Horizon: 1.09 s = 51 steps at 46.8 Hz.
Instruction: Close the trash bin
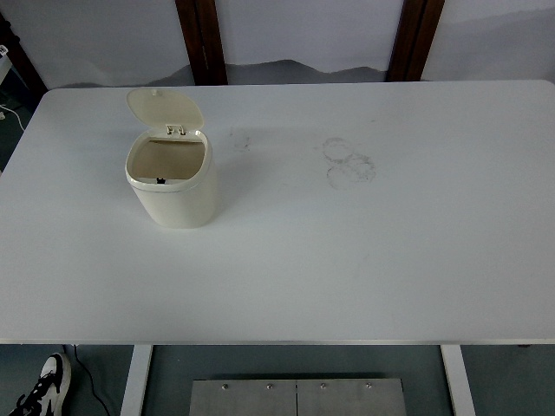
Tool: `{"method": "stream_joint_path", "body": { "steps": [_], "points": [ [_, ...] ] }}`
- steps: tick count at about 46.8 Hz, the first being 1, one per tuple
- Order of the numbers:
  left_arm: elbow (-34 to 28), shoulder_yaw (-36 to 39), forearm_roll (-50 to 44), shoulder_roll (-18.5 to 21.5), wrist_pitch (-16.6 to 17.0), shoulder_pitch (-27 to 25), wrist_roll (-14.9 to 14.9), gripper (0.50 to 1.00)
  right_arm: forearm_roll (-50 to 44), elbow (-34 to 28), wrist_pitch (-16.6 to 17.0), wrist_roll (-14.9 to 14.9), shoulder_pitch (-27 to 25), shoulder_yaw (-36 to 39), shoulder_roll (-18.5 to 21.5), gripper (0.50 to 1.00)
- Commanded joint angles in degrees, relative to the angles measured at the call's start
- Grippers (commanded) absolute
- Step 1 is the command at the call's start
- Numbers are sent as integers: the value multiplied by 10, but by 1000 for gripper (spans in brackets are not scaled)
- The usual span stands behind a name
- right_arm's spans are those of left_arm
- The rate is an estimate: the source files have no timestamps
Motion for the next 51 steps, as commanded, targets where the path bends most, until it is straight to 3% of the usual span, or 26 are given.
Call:
{"method": "stream_joint_path", "body": {
  "steps": [1,51],
  "points": [
    [1,0,1,0,0,0,0,1000,0,0,0,0,0,0,0,995],
    [-1,2,1,-5,2,-2,0,1000,0,0,0,0,0,0,0,995]
  ]
}}
